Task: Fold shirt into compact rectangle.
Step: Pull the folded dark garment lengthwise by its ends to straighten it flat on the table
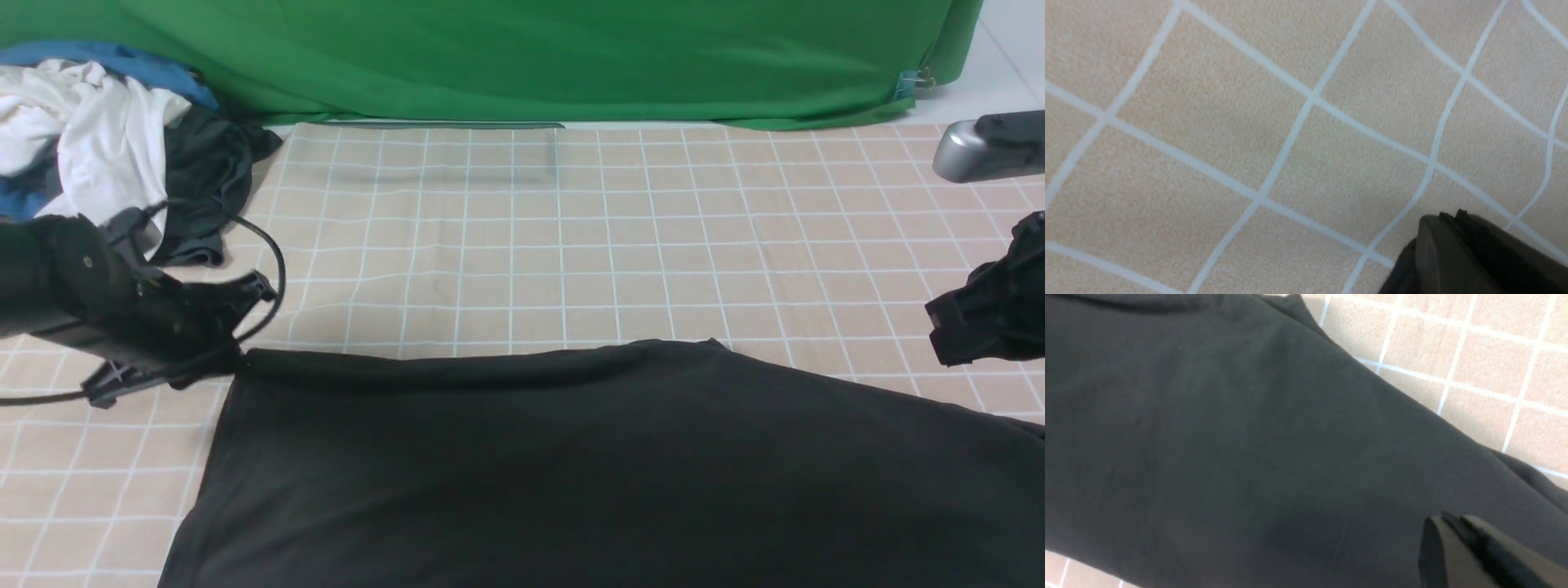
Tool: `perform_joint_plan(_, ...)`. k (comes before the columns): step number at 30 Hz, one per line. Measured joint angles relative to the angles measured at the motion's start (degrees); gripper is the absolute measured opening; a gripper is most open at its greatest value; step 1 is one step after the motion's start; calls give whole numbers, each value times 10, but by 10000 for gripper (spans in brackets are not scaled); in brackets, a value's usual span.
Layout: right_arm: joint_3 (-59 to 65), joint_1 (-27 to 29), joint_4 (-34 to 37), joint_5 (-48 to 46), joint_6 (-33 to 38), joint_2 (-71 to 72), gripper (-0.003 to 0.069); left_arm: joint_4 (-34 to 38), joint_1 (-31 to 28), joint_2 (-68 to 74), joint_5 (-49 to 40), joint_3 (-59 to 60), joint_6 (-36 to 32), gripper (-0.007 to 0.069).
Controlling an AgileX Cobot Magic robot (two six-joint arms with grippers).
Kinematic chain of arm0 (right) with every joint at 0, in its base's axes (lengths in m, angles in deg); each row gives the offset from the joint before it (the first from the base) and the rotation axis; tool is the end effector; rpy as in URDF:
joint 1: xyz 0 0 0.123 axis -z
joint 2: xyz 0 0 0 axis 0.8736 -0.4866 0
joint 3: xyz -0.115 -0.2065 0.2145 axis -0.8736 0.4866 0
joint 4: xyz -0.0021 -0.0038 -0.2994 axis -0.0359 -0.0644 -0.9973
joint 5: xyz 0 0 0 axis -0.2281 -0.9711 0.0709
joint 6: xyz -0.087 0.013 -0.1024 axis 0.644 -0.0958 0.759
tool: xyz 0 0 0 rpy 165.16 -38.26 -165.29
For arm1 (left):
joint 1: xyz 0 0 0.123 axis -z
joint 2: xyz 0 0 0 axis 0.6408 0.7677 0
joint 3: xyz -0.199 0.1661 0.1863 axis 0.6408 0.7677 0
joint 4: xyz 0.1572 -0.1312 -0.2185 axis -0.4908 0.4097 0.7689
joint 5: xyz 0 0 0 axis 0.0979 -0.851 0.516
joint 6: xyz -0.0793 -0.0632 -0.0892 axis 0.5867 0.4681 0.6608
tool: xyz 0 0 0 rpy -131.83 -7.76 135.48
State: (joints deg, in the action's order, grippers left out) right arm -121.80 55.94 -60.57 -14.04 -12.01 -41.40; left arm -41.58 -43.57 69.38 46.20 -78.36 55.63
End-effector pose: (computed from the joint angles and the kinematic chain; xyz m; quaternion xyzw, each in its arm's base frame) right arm 0.3087 0.0522 0.2645 -0.0956 0.9700 0.0941 0.2030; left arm 0.3858 0.0155 0.1302 -0.2793 0.9249 -0.0934 0.2406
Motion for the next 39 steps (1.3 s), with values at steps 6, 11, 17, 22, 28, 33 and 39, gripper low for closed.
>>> perform_joint_plan(6,0,0,0,-15,0,0,81,25,0,-24,-136,-42,-55,13)
perform_joint_plan(11,0,0,1,-18,0,0,83,48,2,-45,-214,-47,-119,13)
perform_joint_plan(17,0,0,1,-18,0,0,90,6,2,-42,-209,-48,-163,59)
perform_joint_plan(22,0,0,1,-13,-1,0,90,7,3,-16,-170,-48,-171,234)
perform_joint_plan(28,0,0,1,0,-1,0,91,63,4,-5,-136,-48,-183,464)
perform_joint_plan(33,0,0,1,3,-1,0,91,100,4,11,-118,-49,-185,538)
perform_joint_plan(39,0,0,1,5,-1,0,91,122,4,34,-117,-49,-168,343)
